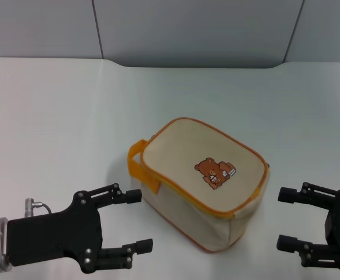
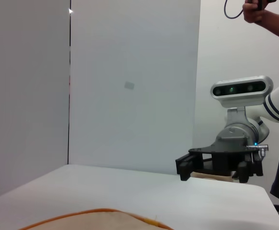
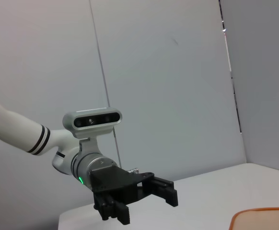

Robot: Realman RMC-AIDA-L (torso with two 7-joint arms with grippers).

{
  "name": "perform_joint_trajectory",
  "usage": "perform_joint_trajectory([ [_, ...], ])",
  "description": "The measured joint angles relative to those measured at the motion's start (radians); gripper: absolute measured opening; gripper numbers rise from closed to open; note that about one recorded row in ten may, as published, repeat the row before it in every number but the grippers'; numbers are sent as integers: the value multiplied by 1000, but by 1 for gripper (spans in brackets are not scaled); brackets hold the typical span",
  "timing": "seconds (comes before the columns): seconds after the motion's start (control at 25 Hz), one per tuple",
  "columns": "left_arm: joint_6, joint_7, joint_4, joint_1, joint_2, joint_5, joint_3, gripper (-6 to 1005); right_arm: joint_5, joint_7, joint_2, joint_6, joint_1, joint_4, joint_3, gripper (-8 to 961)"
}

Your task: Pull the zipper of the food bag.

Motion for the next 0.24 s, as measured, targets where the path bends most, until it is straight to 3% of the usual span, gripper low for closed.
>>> perform_joint_trajectory([
  [0.24,-2,0,-4,-3,-1,0,-1,813,0,0,1,-4,0,0,-1,804],
])
